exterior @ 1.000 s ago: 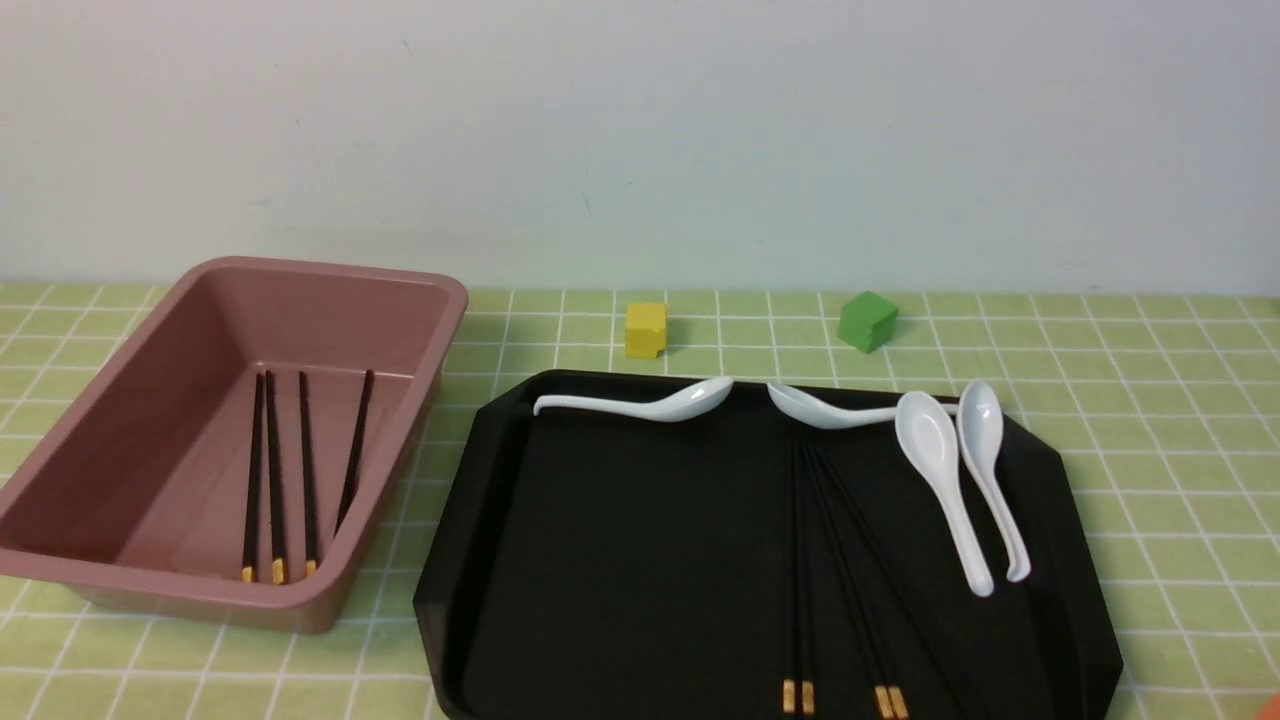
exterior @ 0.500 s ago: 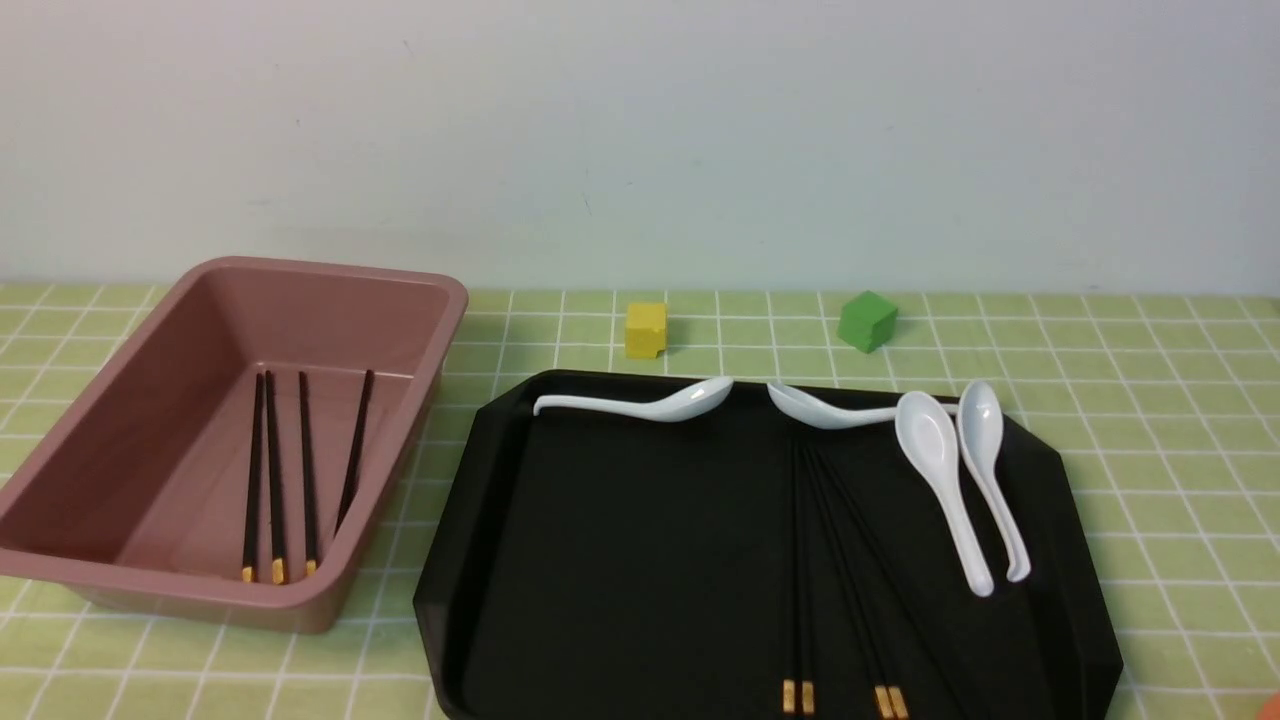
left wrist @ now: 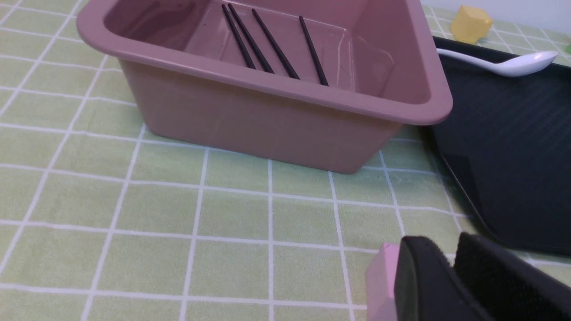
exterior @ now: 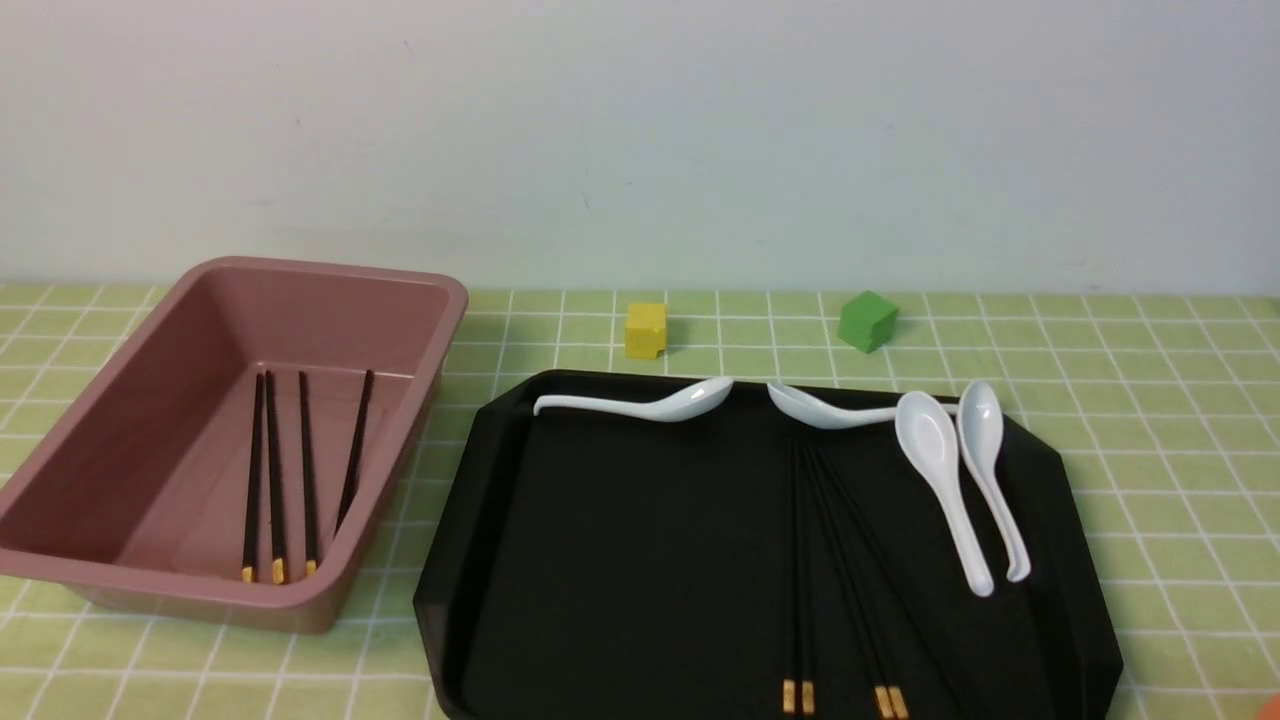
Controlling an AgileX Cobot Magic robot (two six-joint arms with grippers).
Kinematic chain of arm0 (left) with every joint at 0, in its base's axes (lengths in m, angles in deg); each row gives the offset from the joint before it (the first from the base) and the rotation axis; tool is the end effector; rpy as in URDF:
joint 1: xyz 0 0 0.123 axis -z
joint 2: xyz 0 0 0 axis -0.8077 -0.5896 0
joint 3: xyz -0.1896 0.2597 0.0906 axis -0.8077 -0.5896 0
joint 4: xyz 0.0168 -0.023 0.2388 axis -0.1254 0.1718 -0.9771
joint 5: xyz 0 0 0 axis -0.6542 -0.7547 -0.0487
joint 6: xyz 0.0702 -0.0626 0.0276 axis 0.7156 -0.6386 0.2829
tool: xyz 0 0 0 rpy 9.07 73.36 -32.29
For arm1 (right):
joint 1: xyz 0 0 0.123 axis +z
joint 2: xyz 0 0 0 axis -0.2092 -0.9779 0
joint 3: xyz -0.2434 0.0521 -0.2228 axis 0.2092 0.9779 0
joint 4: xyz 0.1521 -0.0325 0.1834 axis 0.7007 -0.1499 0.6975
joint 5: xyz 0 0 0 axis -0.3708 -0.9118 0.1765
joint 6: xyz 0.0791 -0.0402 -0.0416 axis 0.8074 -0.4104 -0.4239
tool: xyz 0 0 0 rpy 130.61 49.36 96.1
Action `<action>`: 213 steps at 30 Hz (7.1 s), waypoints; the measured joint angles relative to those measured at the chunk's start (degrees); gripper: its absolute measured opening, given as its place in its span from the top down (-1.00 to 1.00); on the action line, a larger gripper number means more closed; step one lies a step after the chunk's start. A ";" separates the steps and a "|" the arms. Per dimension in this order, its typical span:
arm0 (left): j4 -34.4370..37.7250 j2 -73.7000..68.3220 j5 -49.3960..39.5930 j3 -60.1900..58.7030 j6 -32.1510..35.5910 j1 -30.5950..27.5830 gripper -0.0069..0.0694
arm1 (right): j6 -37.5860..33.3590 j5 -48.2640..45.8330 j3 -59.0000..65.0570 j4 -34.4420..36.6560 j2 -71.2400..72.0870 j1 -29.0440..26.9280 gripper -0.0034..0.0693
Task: On green tablecloth take chopsticks from black tray and put them in box.
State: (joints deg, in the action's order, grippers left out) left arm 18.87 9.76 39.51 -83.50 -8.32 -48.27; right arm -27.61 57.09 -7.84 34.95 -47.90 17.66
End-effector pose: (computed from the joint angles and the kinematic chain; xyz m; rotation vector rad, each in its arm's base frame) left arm -0.0023 -0.0034 0.1669 -0.1092 1.8903 -0.2657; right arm 0.0006 0.0083 0.1840 0.4138 1.7096 0.6160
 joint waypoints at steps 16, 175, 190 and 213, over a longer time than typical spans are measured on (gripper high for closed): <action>0.00 0.00 0.00 0.00 0.00 0.00 0.45 | -2.27 6.44 -8.16 9.15 -1.86 0.00 0.25; 0.06 0.00 -0.04 0.00 0.00 0.00 0.19 | -4.36 -17.44 -36.80 -25.84 -29.59 30.98 0.90; 0.06 0.00 -0.04 0.00 0.00 0.00 0.19 | -4.13 -1.34 -25.33 -25.65 -28.75 30.98 0.85; 0.12 0.00 -0.04 0.00 0.00 0.00 0.19 | -6.65 -0.71 -20.89 -27.29 -23.76 28.38 0.79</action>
State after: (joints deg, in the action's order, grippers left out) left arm 18.98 9.76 39.47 -83.50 -8.32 -48.27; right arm -34.26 56.37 -28.73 7.65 -71.66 46.04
